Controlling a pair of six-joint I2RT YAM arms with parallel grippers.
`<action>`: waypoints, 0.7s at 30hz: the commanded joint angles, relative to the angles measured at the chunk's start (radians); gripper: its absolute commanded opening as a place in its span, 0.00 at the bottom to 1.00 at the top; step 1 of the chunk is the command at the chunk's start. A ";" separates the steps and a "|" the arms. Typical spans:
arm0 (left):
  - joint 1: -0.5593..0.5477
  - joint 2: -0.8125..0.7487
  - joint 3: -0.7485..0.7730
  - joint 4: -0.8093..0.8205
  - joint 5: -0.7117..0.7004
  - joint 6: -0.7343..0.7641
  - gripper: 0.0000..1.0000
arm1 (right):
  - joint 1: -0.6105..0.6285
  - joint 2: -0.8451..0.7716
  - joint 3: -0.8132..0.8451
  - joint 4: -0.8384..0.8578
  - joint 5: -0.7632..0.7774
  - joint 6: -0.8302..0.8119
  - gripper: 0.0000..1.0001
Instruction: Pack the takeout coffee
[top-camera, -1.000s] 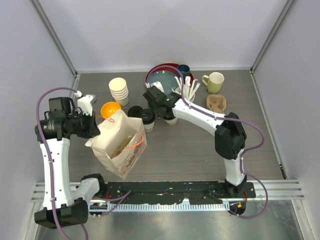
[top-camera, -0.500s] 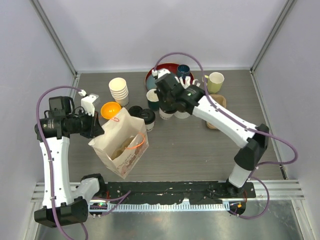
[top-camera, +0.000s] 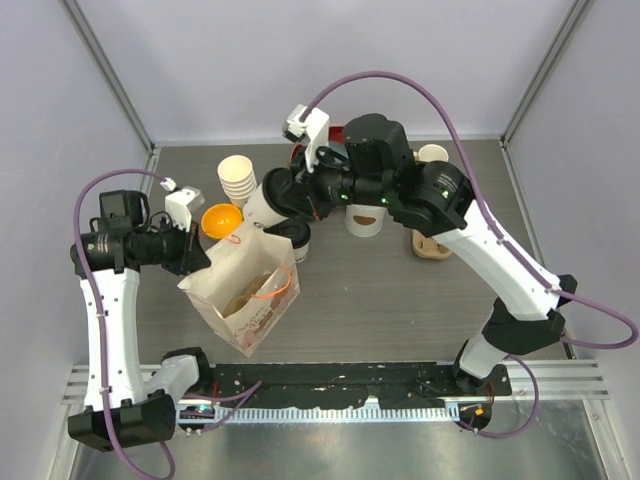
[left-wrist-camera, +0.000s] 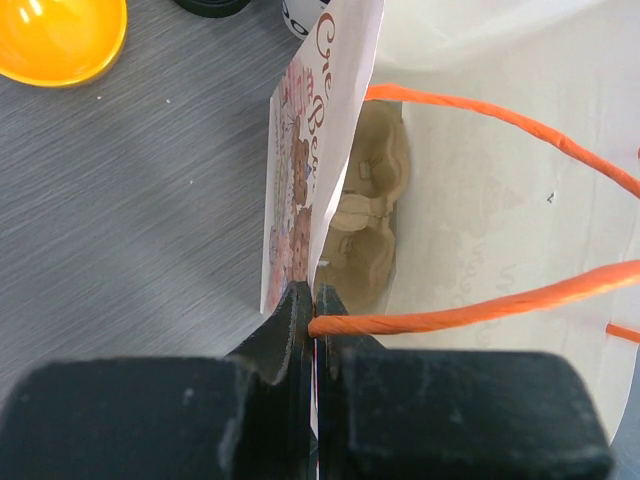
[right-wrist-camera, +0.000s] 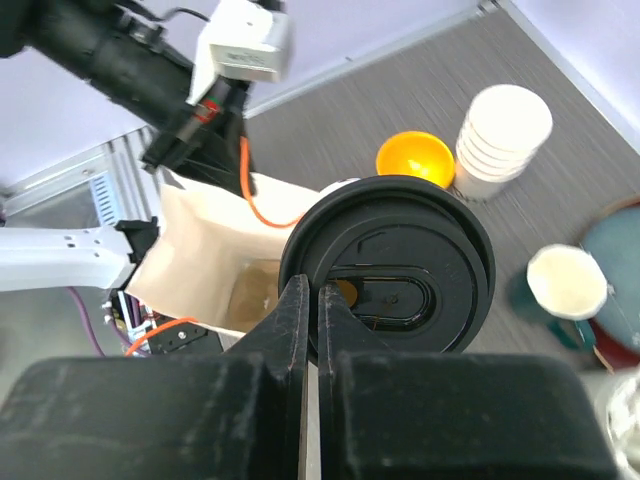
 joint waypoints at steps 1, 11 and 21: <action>0.004 0.002 0.029 -0.112 0.017 -0.018 0.00 | 0.035 0.095 0.102 -0.054 -0.191 -0.121 0.01; 0.004 0.007 0.024 -0.073 -0.016 -0.067 0.00 | 0.061 0.157 0.122 -0.154 -0.287 -0.271 0.01; 0.004 -0.001 0.015 -0.060 -0.007 -0.049 0.00 | 0.077 0.220 0.021 -0.139 -0.261 -0.431 0.01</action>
